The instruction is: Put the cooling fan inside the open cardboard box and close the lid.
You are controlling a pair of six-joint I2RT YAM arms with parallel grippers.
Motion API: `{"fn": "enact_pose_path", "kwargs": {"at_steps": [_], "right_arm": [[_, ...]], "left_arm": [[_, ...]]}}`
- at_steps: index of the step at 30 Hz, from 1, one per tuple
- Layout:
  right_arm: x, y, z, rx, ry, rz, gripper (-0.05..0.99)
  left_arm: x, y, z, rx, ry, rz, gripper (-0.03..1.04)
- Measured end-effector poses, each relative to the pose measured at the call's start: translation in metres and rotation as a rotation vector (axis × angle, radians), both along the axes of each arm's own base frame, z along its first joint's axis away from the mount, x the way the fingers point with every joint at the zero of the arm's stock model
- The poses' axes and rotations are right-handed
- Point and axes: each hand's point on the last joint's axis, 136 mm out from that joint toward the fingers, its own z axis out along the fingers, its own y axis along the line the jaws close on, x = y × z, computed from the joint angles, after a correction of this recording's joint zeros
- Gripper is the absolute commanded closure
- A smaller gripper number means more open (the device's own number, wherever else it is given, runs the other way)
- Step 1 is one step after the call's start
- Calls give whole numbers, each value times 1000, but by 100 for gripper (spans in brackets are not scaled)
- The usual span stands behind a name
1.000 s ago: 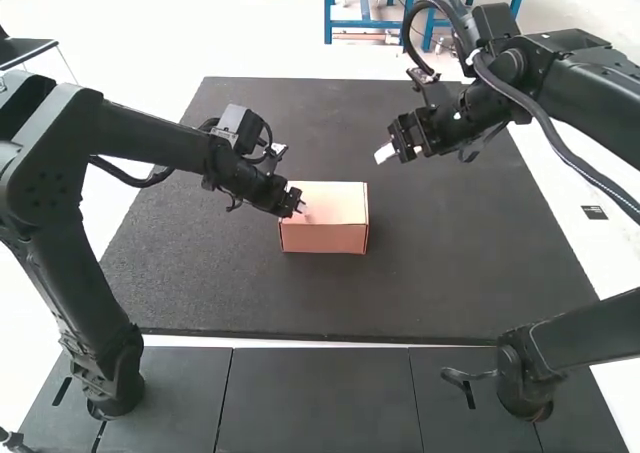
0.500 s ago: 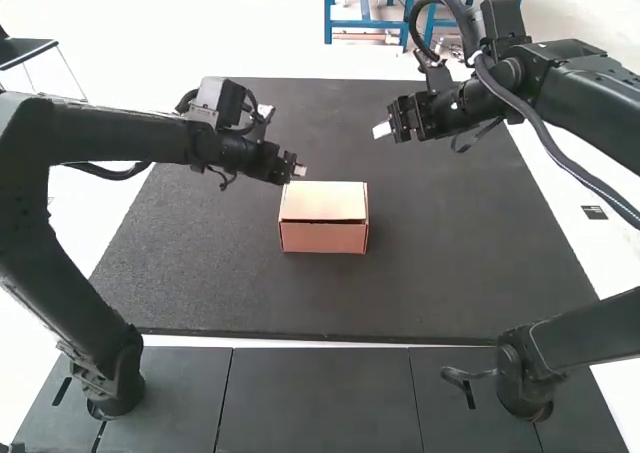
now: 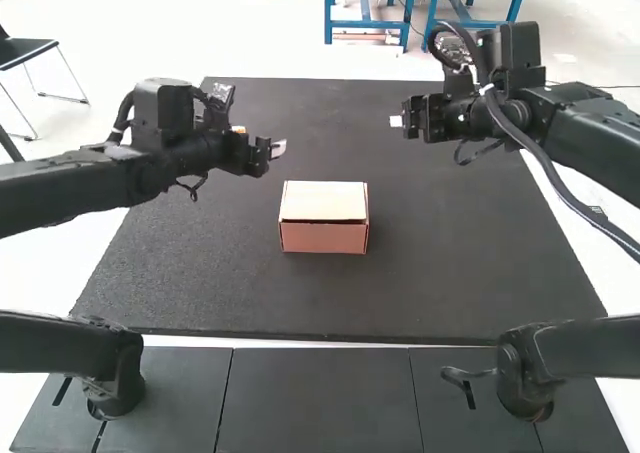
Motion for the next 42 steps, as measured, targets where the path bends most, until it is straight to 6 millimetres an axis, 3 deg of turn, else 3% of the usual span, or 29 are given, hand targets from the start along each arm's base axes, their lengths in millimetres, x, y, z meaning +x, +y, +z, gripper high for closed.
{"fn": "enact_pose_path", "kwargs": {"at_steps": [4, 8, 15, 20, 26, 31, 34, 40, 42], "right_arm": [[-6, -23, 1, 26, -59, -77, 3], [-16, -41, -13, 40, -75, -136, 3], [-37, -72, -44, 69, -151, -226, 3], [-48, -88, -65, 83, -189, -274, 3], [-54, -96, -74, 117, -238, -294, 3], [-58, -101, -75, 169, -262, -304, 3], [-59, -102, -69, 200, -278, -302, 3], [-63, -101, -59, 255, -314, -271, 3], [-64, -102, -57, 264, -342, -264, 3]], "left_arm": [[-25, 13, 17, -63, -123, 14, 4], [-39, 30, 5, -98, -116, 61, 4], [-44, 72, -12, -137, -150, 193, 4], [-53, 92, -27, -148, -190, 249, 4], [-64, 99, -40, -161, -215, 267, 4], [-73, 101, -32, -183, -258, 262, 4], [-79, 101, -29, -224, -264, 261, 4], [-97, 103, -47, -275, -238, 264, 4], [-102, 103, -39, -291, -272, 260, 4]]}}
